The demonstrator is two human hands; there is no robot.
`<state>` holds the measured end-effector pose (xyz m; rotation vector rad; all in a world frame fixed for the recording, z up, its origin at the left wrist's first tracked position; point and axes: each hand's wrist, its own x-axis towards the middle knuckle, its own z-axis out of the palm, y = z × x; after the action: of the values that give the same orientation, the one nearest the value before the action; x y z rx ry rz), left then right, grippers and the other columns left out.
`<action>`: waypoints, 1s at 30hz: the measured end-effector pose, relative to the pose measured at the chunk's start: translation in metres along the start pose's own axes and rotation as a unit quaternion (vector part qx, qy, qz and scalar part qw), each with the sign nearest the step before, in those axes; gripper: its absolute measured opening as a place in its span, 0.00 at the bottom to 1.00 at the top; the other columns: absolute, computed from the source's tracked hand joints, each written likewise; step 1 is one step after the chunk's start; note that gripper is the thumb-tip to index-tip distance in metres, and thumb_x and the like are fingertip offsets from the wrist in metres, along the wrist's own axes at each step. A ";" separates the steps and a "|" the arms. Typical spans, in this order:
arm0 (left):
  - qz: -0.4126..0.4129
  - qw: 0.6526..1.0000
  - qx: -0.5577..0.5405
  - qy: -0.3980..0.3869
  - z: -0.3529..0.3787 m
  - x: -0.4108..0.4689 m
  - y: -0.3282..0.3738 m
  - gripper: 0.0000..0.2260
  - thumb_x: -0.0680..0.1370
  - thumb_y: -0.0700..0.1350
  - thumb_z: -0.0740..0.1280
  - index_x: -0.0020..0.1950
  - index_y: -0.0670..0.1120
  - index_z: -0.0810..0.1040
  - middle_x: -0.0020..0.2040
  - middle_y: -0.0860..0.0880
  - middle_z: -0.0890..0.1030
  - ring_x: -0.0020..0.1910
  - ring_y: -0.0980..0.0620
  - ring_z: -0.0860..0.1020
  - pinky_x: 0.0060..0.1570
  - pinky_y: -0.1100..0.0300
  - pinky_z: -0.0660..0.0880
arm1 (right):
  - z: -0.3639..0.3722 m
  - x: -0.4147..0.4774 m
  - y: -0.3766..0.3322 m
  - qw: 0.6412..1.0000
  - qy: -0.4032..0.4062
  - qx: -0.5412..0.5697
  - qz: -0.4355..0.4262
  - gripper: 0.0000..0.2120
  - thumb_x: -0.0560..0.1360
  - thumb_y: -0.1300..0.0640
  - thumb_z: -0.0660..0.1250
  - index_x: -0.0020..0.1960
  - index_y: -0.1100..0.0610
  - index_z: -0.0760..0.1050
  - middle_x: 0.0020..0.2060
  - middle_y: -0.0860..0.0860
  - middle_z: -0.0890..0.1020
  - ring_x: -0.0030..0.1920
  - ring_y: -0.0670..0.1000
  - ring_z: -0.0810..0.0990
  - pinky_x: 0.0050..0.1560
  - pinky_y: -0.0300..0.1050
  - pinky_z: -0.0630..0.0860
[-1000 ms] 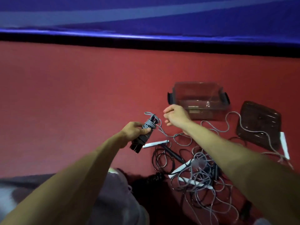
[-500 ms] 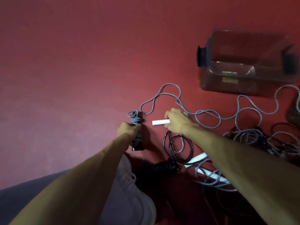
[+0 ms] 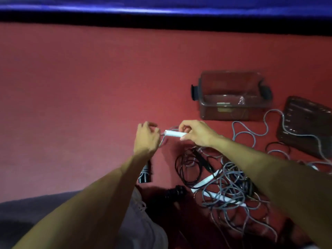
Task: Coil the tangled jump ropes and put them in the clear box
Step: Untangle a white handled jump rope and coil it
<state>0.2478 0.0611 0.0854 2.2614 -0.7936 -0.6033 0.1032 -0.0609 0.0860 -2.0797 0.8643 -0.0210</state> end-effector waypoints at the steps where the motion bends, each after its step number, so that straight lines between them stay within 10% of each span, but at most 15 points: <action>1: -0.003 0.998 -0.034 -0.045 -0.002 -0.003 0.024 0.10 0.79 0.44 0.63 0.55 0.40 0.79 0.53 0.41 0.81 0.51 0.42 0.78 0.51 0.55 0.71 | -0.014 -0.010 -0.009 1.000 0.017 0.006 -0.010 0.11 0.66 0.60 0.77 0.42 0.51 0.76 0.33 0.47 0.77 0.34 0.47 0.73 0.36 0.36 0.69; 5: 0.007 0.980 -0.116 -0.161 -0.020 -0.026 0.105 0.14 0.78 0.51 0.68 0.47 0.40 0.79 0.37 0.44 0.81 0.29 0.47 0.78 0.30 0.59 0.76 | -0.068 -0.053 -0.041 0.994 0.099 0.034 -0.040 0.10 0.66 0.60 0.78 0.43 0.56 0.79 0.34 0.49 0.80 0.33 0.47 0.74 0.37 0.40 0.72; 17: 0.101 0.905 -0.381 -0.161 -0.079 -0.111 0.271 0.04 0.74 0.39 0.72 0.42 0.39 0.81 0.31 0.45 0.81 0.28 0.51 0.79 0.35 0.62 0.79 | -0.215 -0.174 -0.072 0.915 0.326 0.230 -0.057 0.06 0.79 0.56 0.64 0.50 0.57 0.77 0.42 0.52 0.81 0.40 0.46 0.79 0.43 0.34 0.75; 23: 0.270 0.943 -0.127 -0.147 -0.062 -0.124 0.292 0.05 0.77 0.45 0.71 0.44 0.44 0.79 0.37 0.46 0.83 0.32 0.54 0.79 0.35 0.62 0.74 | -0.246 -0.207 -0.068 0.903 0.349 0.243 -0.061 0.09 0.78 0.59 0.67 0.39 0.56 0.76 0.24 0.52 0.74 0.24 0.47 0.74 0.37 0.49 0.78; 26: 0.397 0.906 0.049 -0.135 -0.050 -0.130 0.296 0.07 0.79 0.50 0.68 0.54 0.50 0.79 0.40 0.55 0.81 0.38 0.56 0.78 0.38 0.63 0.71 | -0.254 -0.217 -0.071 0.922 0.347 0.153 -0.074 0.05 0.76 0.60 0.69 0.41 0.57 0.78 0.25 0.49 0.72 0.24 0.44 0.71 0.33 0.46 0.76; 30: 0.425 0.900 -0.012 -0.099 -0.034 -0.137 0.301 0.05 0.79 0.43 0.67 0.54 0.49 0.79 0.41 0.49 0.82 0.41 0.47 0.81 0.44 0.54 0.74 | -0.253 -0.224 -0.081 0.910 0.385 0.118 -0.097 0.06 0.75 0.58 0.71 0.48 0.61 0.79 0.30 0.48 0.75 0.29 0.44 0.71 0.32 0.36 0.67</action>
<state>0.0592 -0.0122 0.3485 1.5926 -1.7154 -0.4015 -0.1000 -0.0779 0.3673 -1.9064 1.0316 -1.0615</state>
